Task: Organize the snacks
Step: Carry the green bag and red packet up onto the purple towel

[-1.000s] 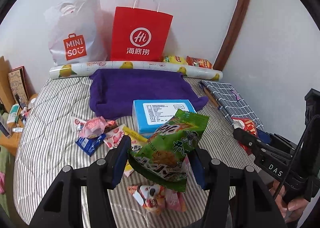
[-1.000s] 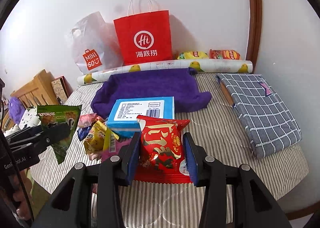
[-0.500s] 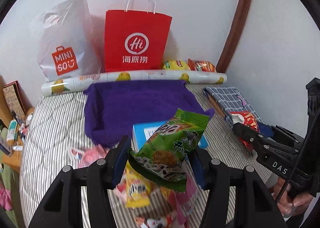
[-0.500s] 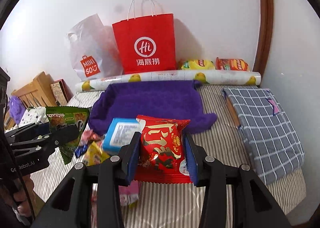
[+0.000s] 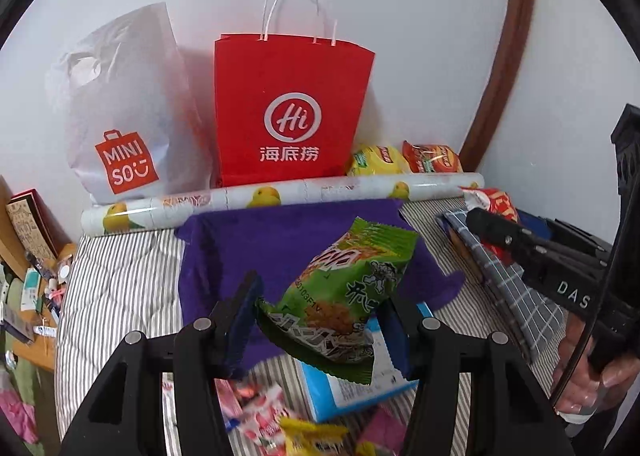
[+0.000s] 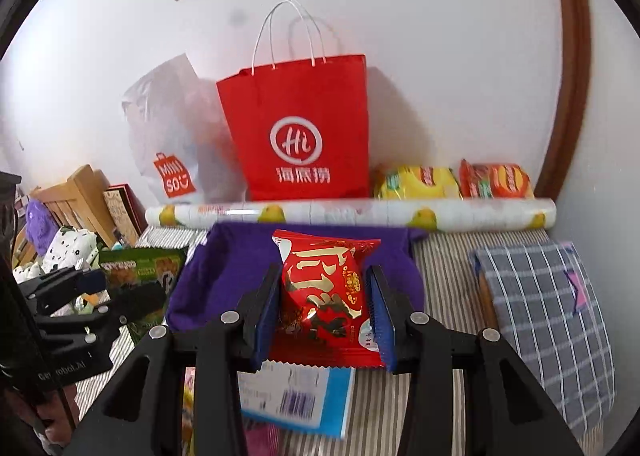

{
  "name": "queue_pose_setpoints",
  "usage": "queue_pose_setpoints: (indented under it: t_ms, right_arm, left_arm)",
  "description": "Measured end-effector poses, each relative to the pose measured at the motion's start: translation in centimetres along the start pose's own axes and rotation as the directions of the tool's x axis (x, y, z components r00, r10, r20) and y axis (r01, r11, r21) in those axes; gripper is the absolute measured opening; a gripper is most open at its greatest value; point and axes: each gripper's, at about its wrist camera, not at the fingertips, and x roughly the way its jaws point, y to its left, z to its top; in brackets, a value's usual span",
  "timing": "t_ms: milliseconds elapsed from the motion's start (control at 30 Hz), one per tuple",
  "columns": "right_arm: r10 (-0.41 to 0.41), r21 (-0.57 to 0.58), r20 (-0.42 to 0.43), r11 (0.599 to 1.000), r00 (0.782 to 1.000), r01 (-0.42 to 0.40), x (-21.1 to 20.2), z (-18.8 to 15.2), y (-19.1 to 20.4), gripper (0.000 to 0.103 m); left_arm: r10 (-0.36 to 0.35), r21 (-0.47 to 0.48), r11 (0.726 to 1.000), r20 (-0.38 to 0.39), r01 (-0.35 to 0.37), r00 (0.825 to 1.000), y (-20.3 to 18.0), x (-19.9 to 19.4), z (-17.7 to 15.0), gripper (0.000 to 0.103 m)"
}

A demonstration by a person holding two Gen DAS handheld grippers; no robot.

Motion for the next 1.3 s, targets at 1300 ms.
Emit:
queue_pose_setpoints:
  t_ms: [1300]
  right_arm:
    - [-0.023,-0.147,-0.228,0.989,0.973,-0.012,20.0,1.8,-2.5,0.042]
  left_arm:
    - [0.057,-0.023,0.998,-0.157,-0.061,0.986,5.9,16.7,3.6,0.054]
